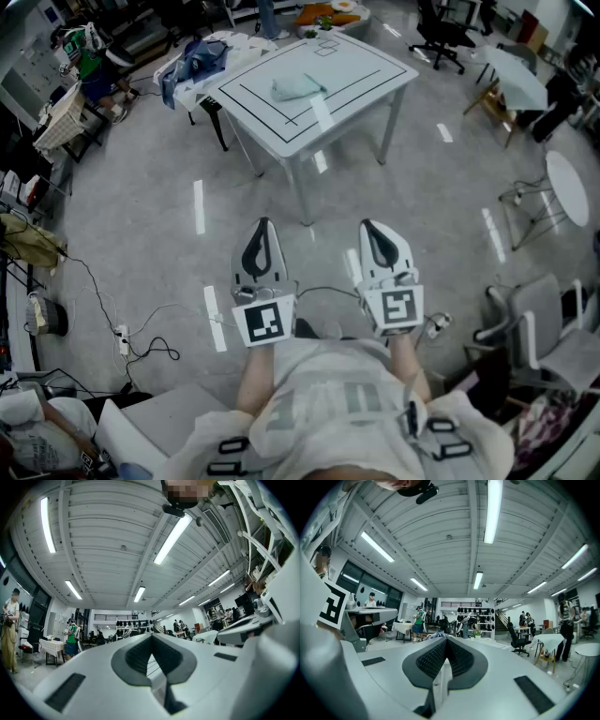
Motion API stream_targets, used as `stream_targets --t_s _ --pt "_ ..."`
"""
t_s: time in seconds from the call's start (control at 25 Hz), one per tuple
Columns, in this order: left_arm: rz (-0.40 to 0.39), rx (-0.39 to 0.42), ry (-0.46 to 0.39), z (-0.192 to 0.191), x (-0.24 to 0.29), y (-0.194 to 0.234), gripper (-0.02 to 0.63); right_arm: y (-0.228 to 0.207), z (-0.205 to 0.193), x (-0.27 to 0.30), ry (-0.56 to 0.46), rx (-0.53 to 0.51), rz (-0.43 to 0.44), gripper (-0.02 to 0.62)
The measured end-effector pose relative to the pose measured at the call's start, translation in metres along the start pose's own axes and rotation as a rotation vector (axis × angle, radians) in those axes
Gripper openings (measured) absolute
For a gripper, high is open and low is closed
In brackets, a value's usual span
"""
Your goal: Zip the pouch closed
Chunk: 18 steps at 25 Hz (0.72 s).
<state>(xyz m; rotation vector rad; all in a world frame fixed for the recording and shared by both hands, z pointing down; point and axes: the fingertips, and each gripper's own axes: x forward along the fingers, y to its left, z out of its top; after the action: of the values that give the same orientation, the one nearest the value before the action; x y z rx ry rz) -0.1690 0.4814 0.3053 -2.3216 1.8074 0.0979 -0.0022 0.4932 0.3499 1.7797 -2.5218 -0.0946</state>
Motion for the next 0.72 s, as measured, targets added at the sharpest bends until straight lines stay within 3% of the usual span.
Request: stream_targets --t_s 0.72 --pt "-0.033 -0.018 -0.018 0.005 -0.001 -0.011 0.008 -0.001 -0.004 -0.005 0.004 0.056 0.021 0.006"
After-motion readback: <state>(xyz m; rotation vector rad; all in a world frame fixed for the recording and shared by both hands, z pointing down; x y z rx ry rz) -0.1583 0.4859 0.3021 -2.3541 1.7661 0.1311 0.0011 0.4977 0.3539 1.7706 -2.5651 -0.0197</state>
